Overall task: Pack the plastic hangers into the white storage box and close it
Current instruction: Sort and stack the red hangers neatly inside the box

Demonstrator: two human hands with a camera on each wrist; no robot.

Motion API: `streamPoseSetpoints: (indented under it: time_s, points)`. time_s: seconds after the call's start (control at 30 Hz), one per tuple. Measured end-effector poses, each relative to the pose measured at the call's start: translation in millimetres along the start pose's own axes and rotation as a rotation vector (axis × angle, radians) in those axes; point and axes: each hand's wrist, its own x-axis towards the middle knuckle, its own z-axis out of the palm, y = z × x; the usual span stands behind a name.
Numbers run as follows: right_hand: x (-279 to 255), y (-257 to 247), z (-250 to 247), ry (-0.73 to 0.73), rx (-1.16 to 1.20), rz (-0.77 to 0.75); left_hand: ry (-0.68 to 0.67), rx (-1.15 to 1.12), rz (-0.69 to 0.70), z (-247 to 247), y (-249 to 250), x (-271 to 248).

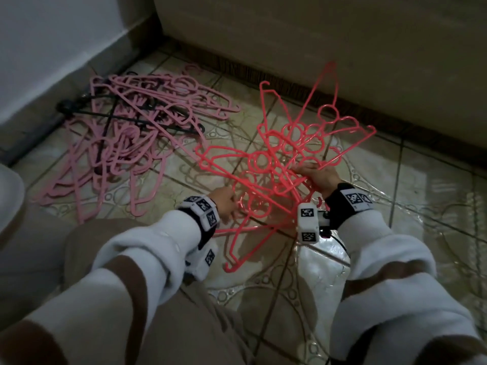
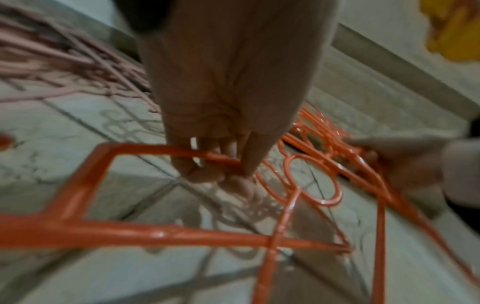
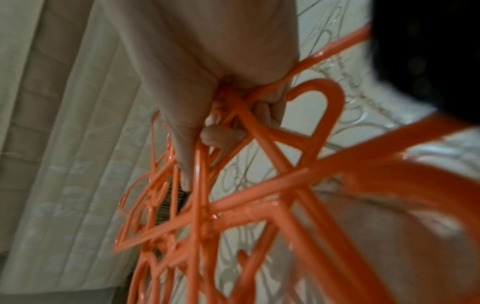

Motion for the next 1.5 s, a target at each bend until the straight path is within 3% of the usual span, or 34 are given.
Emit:
streamPoseSetpoints:
  time_s: [0.17, 0.27, 0.4, 0.53, 0.63, 0.8, 0.97, 1.1, 1.27, 1.5]
  points:
    - [-2.0, -23.1, 19.3, 0.043, 0.03, 0.025, 0.181, -0.656, -0.03, -30.8, 8.2, -14.6]
    - [-8.1, -41.4, 43.0, -0.018, 0.098, 0.037, 0.233, -0.869, 0.028, -52.4, 3.6, -29.3]
    - [-16.8, -76.0, 79.9, -0.06, 0.13, -0.012, 0.435, -0.797, 0.055, -84.7, -1.4, -56.9]
    - [-35.0, -122.8, 123.0, -0.152, 0.121, -0.09, 0.643, -0.948, 0.079, -122.8, -1.6, -91.2]
    - [-58.1, -162.2, 157.6, -0.199, 0.143, -0.134, 0.791, -0.904, 0.124, -159.0, -7.9, -129.9]
    - [-105.3, -214.8, 226.8, -0.297, 0.143, -0.254, 0.908, -1.005, 0.213, -214.2, -38.0, -203.6]
    - [-162.7, -246.7, 298.1, -0.405, 0.137, -0.367, 1.045, -0.913, 0.221, -246.2, -83.4, -280.7]
    - [-198.6, -242.7, 356.4, -0.484, 0.082, -0.444, 1.124, -0.936, 0.201, -245.4, -130.2, -338.0]
    - [-242.2, -212.3, 427.3, -0.566, 0.035, -0.671, 1.216, -1.057, 0.185, -221.9, -195.2, -379.5]
    - [-254.4, -147.6, 499.2, -0.723, -0.217, -0.756, 1.112, -1.205, -0.117, -166.3, -274.6, -392.6]
